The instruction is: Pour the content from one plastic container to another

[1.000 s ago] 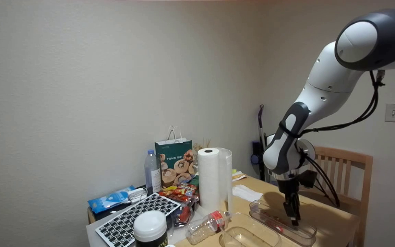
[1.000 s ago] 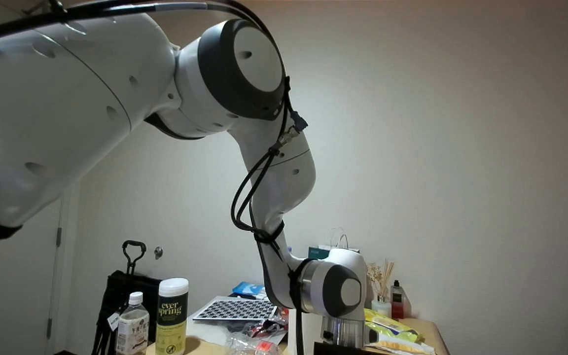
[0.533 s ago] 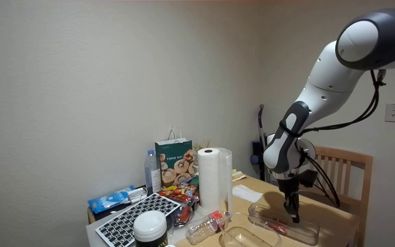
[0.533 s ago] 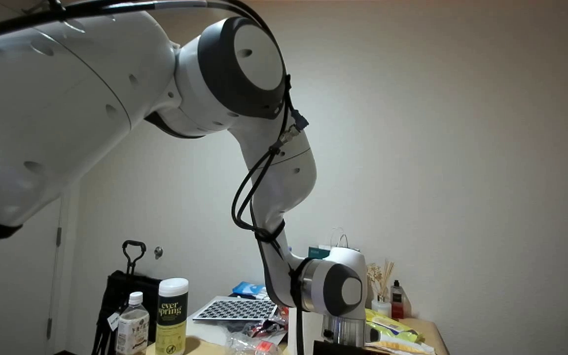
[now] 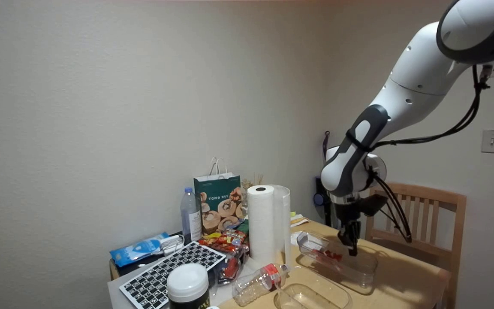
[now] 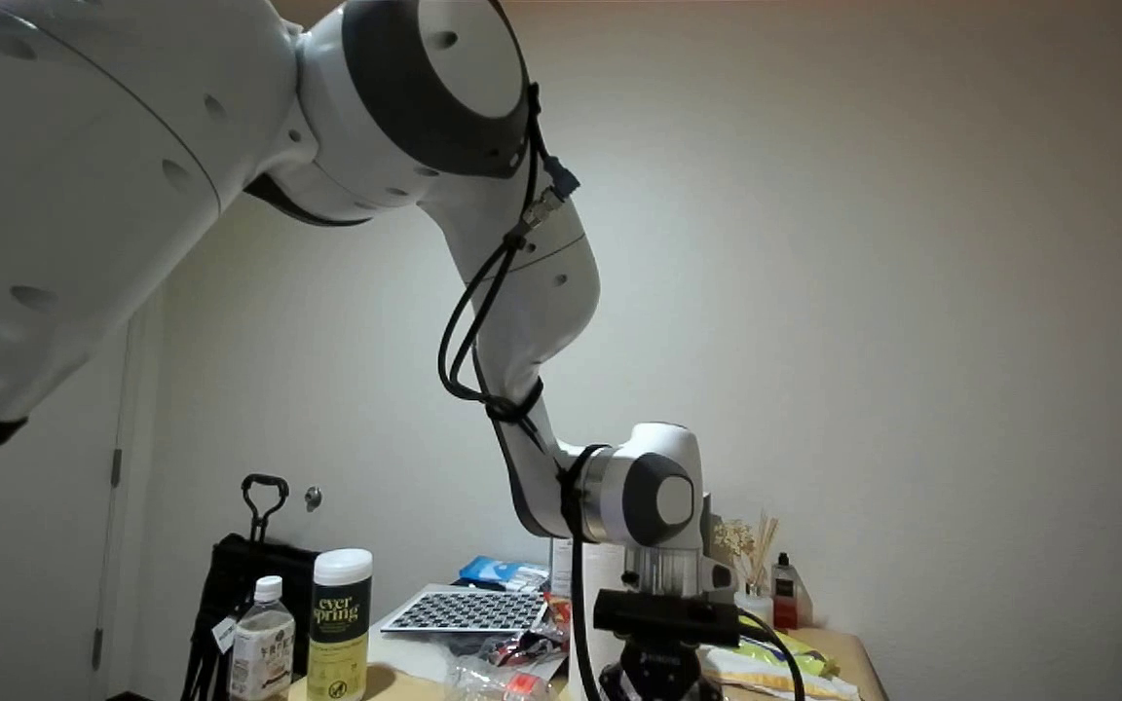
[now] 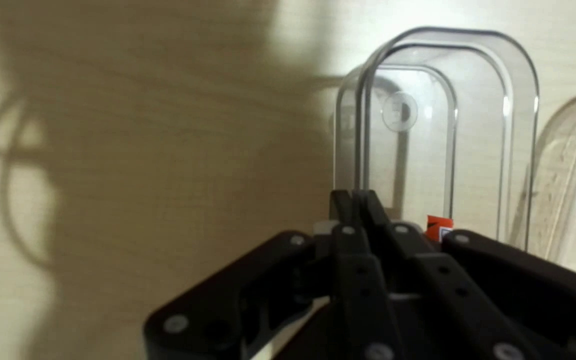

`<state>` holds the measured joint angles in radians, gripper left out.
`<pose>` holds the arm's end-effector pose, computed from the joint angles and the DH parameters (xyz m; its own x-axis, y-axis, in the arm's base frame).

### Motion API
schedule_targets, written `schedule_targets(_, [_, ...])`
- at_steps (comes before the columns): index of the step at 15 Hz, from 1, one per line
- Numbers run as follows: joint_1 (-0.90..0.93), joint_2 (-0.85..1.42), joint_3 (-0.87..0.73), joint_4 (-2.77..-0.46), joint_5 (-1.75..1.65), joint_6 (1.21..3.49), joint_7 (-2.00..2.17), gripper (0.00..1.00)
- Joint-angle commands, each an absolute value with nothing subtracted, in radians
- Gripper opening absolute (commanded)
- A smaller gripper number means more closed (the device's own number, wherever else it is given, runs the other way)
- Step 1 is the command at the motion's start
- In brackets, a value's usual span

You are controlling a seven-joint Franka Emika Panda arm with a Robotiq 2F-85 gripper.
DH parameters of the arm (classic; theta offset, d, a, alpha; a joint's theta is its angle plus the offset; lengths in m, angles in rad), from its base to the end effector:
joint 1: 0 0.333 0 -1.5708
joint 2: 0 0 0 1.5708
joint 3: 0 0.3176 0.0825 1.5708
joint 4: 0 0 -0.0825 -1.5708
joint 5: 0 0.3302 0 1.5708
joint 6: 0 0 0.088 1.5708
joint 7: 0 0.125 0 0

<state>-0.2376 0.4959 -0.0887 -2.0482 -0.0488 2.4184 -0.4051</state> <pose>0.5205 -0.1762 0.2125 0.9821 0.1228 -0.1429 0.1261 -0.9919 0.0144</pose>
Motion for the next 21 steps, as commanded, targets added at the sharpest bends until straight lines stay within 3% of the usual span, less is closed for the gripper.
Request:
schedule_targets(1, [-0.176,0.366,-0.113,-2.107,-0.114,2.404,-0.295,0.05])
schedule_targets(11, [0.018,0.257,-0.179,-2.142,-0.512,2.428,0.176,0.05])
schedule_targets(17, [-0.024,0.194,-0.095,-2.184,-0.356,2.442,-0.018,0.05])
schedule_targets(21, [0.006,0.255,-0.121,-2.127,-0.419,2.407,0.079,0.05])
